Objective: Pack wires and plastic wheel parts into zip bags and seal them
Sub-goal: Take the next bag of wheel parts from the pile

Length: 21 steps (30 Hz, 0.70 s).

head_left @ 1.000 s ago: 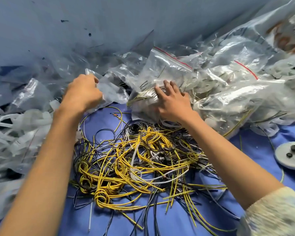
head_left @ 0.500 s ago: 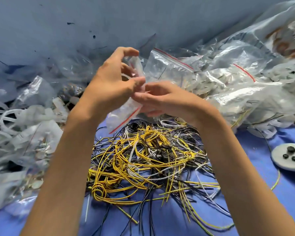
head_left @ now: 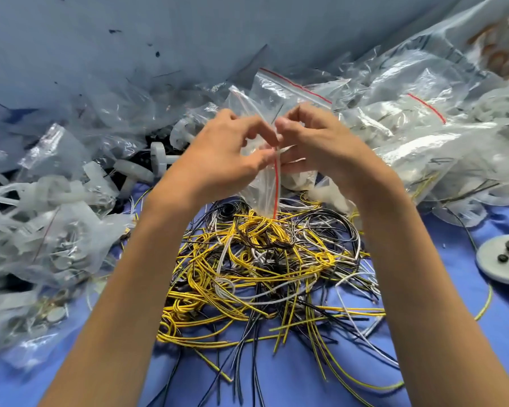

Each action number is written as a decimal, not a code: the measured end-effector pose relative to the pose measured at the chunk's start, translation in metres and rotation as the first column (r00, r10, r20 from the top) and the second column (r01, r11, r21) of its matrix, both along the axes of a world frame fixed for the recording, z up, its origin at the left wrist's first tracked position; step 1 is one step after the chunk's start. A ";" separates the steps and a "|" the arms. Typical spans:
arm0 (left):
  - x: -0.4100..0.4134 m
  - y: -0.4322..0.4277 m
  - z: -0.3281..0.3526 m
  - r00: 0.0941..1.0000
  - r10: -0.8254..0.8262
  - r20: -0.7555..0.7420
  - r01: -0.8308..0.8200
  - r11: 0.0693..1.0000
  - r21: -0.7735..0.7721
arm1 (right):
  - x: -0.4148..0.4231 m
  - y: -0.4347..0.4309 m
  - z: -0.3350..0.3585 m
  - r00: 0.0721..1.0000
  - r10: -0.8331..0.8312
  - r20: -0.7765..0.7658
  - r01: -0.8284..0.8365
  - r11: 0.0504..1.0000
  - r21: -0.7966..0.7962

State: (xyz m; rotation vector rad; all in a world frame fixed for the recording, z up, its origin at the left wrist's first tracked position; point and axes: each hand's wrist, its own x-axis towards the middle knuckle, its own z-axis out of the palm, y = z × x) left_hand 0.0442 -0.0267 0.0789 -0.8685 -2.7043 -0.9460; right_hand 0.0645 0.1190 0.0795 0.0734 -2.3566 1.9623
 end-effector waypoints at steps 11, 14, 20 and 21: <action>0.003 0.002 -0.002 0.997 0.053 -0.059 -0.056 0.998 -0.043 | -0.001 -0.004 -0.005 0.998 -0.033 -0.054 0.036 0.998 0.058; 0.003 0.001 -0.001 0.996 0.065 -0.069 -0.068 0.997 -0.031 | -0.002 -0.008 -0.003 0.998 -0.013 -0.059 0.017 0.998 0.062; 0.002 0.001 -0.003 0.991 0.094 -0.090 -0.092 0.995 0.032 | 0.001 -0.004 -0.002 0.998 0.004 -0.061 -0.001 0.999 0.050; 0.002 0.001 -0.003 0.989 0.110 -0.096 -0.107 0.994 0.036 | 0.001 -0.003 -0.003 0.998 -0.008 -0.057 0.011 0.998 0.064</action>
